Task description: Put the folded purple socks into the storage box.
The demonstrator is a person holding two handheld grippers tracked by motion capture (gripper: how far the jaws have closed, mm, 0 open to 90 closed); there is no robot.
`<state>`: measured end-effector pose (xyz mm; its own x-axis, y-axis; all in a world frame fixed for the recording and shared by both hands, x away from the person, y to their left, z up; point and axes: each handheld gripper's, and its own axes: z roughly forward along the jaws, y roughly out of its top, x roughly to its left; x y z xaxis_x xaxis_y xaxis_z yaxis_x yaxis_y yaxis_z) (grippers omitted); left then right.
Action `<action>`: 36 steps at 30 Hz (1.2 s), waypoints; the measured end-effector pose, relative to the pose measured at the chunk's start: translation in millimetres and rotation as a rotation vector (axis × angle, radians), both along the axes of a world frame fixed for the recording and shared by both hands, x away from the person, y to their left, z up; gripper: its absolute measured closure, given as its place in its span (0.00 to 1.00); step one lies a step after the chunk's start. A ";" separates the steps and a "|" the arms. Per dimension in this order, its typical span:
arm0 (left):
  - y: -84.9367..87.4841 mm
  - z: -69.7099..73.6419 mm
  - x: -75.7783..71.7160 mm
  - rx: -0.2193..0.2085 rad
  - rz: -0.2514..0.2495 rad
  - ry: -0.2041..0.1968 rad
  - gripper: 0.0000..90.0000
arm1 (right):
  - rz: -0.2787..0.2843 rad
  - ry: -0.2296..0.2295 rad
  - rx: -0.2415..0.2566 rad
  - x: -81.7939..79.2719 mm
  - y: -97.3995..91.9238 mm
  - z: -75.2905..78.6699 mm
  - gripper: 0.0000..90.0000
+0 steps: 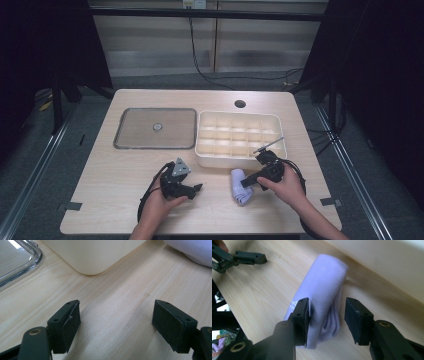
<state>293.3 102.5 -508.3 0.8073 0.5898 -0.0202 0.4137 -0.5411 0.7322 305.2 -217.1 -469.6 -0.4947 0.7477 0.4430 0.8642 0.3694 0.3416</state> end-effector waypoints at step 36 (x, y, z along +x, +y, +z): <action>-0.3 -0.1 0.0 -0.001 0.003 0.001 0.25 | -0.017 0.025 0.017 0.2 4.1 -10.3 0.82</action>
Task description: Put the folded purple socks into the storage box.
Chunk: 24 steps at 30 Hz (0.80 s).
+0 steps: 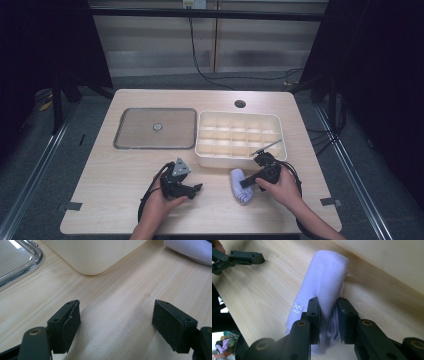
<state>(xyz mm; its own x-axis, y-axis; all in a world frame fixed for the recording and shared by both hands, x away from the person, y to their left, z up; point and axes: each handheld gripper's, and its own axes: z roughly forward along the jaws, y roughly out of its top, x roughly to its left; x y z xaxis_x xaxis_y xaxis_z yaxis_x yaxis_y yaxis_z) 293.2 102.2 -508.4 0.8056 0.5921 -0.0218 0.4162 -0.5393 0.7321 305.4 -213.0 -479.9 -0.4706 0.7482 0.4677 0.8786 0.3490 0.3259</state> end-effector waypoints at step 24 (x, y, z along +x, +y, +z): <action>0.0 0.0 0.0 0.000 0.000 0.000 0.25 | 0.083 -0.004 -0.020 8.6 -8.3 57.5 0.82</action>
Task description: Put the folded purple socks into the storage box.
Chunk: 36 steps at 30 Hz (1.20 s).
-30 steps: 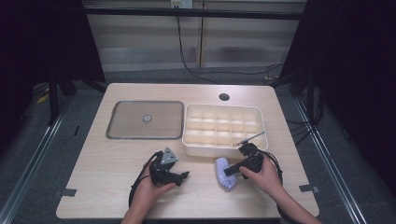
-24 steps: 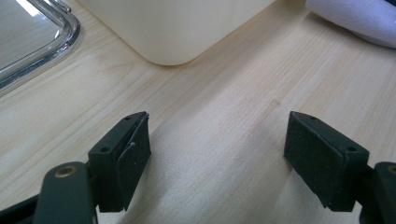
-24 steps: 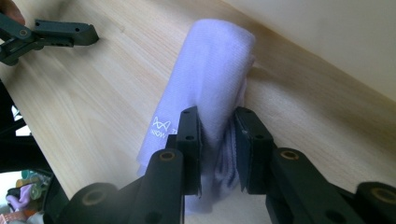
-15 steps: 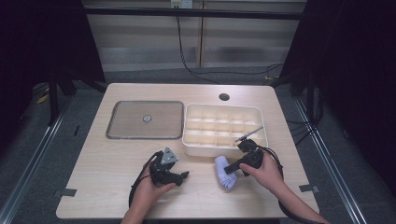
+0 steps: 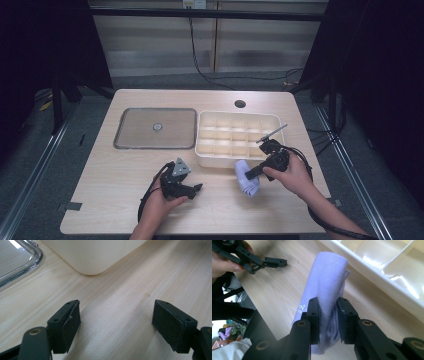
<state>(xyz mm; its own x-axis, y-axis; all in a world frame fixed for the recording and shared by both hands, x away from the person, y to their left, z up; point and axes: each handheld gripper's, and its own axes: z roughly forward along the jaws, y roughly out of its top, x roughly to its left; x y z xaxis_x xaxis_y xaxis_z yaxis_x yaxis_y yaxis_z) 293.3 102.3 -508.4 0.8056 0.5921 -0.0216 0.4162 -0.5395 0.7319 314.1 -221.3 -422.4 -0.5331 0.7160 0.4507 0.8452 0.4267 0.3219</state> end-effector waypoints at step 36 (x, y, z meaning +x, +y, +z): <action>0.0 0.0 -0.1 0.000 0.000 0.000 0.25 | -0.035 -0.045 -0.087 30.9 -24.7 61.8 0.82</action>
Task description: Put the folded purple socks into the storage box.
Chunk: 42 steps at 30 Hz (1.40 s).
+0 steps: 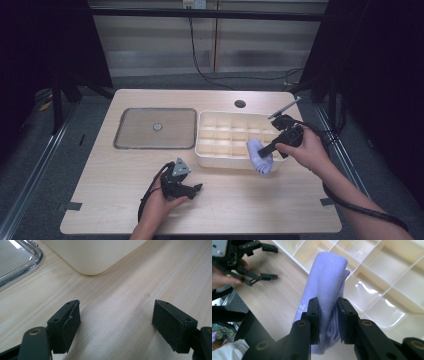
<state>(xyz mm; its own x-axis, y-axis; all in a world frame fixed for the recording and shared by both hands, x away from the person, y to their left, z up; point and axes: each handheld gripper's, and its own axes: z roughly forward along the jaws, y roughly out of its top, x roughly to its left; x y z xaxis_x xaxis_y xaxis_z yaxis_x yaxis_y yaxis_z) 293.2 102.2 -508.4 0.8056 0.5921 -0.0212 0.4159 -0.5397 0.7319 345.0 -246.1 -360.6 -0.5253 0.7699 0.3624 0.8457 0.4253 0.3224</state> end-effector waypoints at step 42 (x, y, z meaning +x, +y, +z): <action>-0.7 -0.4 -0.4 -0.011 0.008 0.001 0.25 | -0.125 0.018 -0.128 49.7 -48.8 -27.5 0.82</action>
